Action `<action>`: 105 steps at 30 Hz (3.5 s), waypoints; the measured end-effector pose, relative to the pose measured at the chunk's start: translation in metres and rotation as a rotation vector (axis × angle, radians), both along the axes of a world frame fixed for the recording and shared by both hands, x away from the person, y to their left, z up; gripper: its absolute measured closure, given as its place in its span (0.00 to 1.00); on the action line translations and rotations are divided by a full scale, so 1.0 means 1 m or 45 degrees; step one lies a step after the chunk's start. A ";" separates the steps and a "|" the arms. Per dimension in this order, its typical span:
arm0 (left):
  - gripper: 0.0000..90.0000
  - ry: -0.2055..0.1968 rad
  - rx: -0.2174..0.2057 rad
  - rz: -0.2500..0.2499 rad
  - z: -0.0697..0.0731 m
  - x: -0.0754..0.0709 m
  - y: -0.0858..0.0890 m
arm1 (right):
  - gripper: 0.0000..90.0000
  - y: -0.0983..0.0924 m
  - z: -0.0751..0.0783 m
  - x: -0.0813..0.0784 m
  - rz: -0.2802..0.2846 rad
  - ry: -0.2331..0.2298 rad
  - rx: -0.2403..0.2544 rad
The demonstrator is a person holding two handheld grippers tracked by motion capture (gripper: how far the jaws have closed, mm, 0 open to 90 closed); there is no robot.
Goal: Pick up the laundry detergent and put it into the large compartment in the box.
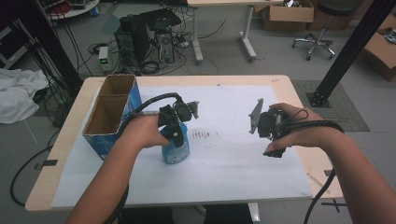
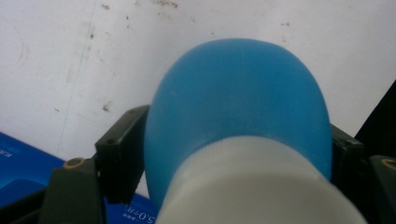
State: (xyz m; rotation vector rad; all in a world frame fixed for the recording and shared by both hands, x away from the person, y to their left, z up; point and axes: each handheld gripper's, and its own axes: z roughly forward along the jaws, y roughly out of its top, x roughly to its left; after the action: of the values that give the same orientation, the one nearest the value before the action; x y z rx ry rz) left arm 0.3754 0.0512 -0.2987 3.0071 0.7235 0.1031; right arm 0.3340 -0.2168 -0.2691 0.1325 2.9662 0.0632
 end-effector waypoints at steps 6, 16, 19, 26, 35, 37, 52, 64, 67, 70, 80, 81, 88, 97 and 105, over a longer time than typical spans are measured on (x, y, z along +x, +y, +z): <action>0.30 -0.011 0.008 0.005 0.000 0.000 0.000 | 0.18 0.000 0.000 0.000 0.002 -0.001 -0.001; 0.44 0.021 -0.025 0.002 0.000 0.001 0.002 | 0.18 0.003 -0.003 0.001 0.005 0.004 0.007; 0.44 0.022 -0.027 0.003 0.000 0.002 0.002 | 0.18 0.003 -0.004 0.002 0.007 0.009 0.007; 0.44 0.034 -0.027 0.017 0.000 0.002 0.002 | 0.18 0.003 -0.003 0.002 0.003 0.005 0.007; 0.44 0.024 0.018 0.019 0.010 -0.002 -0.002 | 0.18 0.003 0.000 0.001 0.008 -0.004 0.010; 0.44 0.019 0.015 0.029 0.016 -0.003 -0.001 | 0.18 0.002 0.000 0.000 0.006 -0.005 0.005; 0.44 0.066 -0.025 0.148 0.074 -0.010 0.002 | 0.18 0.005 0.004 -0.003 0.016 -0.014 0.012; 0.44 0.056 -0.096 0.381 0.124 0.002 0.030 | 0.18 0.008 0.003 -0.001 0.026 -0.018 0.026; 0.44 0.050 -0.085 0.455 0.138 0.006 0.038 | 0.18 0.008 0.004 0.000 0.029 -0.019 0.026; 0.44 0.034 -0.075 0.509 0.148 0.010 0.043 | 0.18 0.008 0.005 0.000 0.029 -0.022 0.029; 0.44 0.013 -0.062 0.728 0.175 0.025 0.068 | 0.18 0.005 0.004 0.000 0.020 -0.030 0.040; 0.44 0.010 -0.061 0.750 0.177 0.026 0.072 | 0.18 0.004 0.004 0.000 0.019 -0.028 0.036; 0.44 -0.018 -0.086 0.950 0.195 0.030 0.103 | 0.18 0.003 0.003 0.001 0.018 -0.027 0.030; 0.44 -0.027 -0.083 1.159 0.206 0.031 0.147 | 0.18 0.008 0.003 0.003 0.028 -0.026 0.022; 0.44 -0.031 -0.078 1.253 0.208 0.033 0.169 | 0.18 0.010 0.003 0.004 0.028 -0.022 0.020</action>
State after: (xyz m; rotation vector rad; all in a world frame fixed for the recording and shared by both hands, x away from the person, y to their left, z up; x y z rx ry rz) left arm 0.4087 0.2206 -0.0911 2.2850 2.0439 0.1373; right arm 0.3384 -0.2072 -0.2661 0.1005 2.9506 0.0906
